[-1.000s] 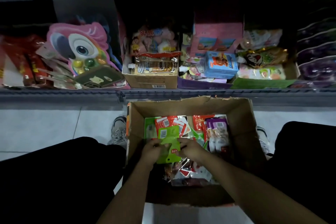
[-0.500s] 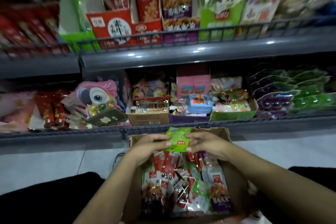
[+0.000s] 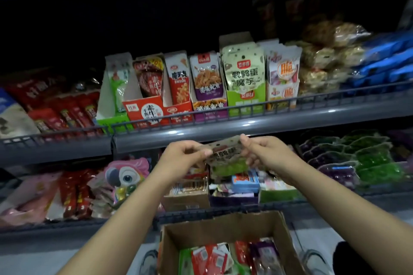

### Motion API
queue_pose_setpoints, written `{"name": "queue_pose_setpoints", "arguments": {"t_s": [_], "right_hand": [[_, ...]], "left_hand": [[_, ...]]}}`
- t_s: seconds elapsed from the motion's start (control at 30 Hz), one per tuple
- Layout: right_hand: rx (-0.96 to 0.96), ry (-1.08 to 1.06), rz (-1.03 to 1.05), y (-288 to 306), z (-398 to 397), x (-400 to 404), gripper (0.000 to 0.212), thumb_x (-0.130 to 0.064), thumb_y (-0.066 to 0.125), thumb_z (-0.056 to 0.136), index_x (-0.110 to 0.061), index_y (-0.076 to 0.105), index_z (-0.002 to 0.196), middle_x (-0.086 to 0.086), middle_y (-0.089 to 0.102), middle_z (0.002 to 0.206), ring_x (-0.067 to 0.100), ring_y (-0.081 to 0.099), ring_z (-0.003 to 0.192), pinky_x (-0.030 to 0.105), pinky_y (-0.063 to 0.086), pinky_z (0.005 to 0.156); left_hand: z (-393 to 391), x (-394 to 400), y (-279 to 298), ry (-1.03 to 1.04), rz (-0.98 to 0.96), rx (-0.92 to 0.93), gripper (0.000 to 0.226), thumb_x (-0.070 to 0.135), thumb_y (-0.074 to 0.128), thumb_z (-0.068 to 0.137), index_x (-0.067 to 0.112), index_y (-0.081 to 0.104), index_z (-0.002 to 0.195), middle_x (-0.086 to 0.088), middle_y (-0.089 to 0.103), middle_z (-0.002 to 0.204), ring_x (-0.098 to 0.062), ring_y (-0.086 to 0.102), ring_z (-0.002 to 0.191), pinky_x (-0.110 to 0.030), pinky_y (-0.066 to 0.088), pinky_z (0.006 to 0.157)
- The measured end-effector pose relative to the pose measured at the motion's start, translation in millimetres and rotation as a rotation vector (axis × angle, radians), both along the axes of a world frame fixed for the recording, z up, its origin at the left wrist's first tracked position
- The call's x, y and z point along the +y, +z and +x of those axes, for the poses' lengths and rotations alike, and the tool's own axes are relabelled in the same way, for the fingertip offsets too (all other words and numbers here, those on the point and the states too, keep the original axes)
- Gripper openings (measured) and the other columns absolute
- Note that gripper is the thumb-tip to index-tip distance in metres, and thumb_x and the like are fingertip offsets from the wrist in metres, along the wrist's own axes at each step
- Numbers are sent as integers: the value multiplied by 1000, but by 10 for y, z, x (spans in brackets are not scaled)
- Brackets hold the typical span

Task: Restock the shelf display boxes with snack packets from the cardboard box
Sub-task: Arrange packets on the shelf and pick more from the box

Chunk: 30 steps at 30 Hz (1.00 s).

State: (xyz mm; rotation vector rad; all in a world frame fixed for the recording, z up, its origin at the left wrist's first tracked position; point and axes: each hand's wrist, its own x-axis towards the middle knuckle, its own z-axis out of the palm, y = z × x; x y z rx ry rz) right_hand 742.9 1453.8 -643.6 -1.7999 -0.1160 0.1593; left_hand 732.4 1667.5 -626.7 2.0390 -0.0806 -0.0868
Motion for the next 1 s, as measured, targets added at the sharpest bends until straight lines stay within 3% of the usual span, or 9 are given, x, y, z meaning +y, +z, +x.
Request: {"name": "queue_pose_setpoints", "arguments": {"t_s": [0.1,0.17,0.3,0.4,0.5,0.63,0.8,1.0], "right_hand": [[-87,-22,28,182,56,-47,34,-40,59,86,-14,65,64,-4,59,58,6,54,52,15,45,54],[-153,-30,28,263,107,-104,25,-32,64,85,-11,67,72,-4,56,60,5,51,52,11,41,52],[-277,-158,51,405,233,-213,17,-24,65,86,-8,69,82,-3,58,62,3,50,44,11,39,47],[-315,-255,130,564,314,-253,8,-23,65,86,-16,68,85,-7,66,67,6,62,46,19,46,44],[-396,-346,157,698,381,-289,7,-26,66,86,-20,68,90,-8,70,74,10,67,55,28,53,54],[-557,-390,179,861,494,-351,11,-21,63,88,-19,69,97,-10,70,78,7,68,60,18,51,55],[-657,-243,218,988,612,-371,28,-16,59,90,-34,56,112,-12,66,109,1,63,101,21,50,87],[-708,-92,201,1008,698,-305,40,-14,57,91,-45,48,116,-23,59,115,-4,58,107,13,46,91]], "left_hand": [[138,-136,221,88,-70,-69,26,25,70,82,-1,67,81,-6,66,70,-9,58,56,-18,44,51],[238,-233,348,114,-117,-105,33,25,70,82,-7,65,84,-4,64,69,-8,55,58,-15,42,50],[398,-426,568,85,-172,-107,25,27,69,83,4,64,73,9,61,58,-1,52,53,-12,39,53],[510,-583,721,67,-248,-74,22,29,67,84,7,68,82,7,73,78,-4,63,72,-18,44,59],[659,-703,848,42,-349,-42,28,33,64,85,7,68,95,-6,72,100,-22,66,95,-28,57,68],[780,-846,1038,-12,-492,-50,36,30,62,87,0,62,108,-11,64,115,-23,60,107,-31,57,81],[899,-870,1181,-42,-594,-176,25,28,59,87,6,63,97,-8,70,104,-19,67,99,-28,56,81],[996,-778,1168,-41,-657,-219,25,26,56,90,3,61,97,-4,73,94,-18,69,93,-25,56,76]]}}
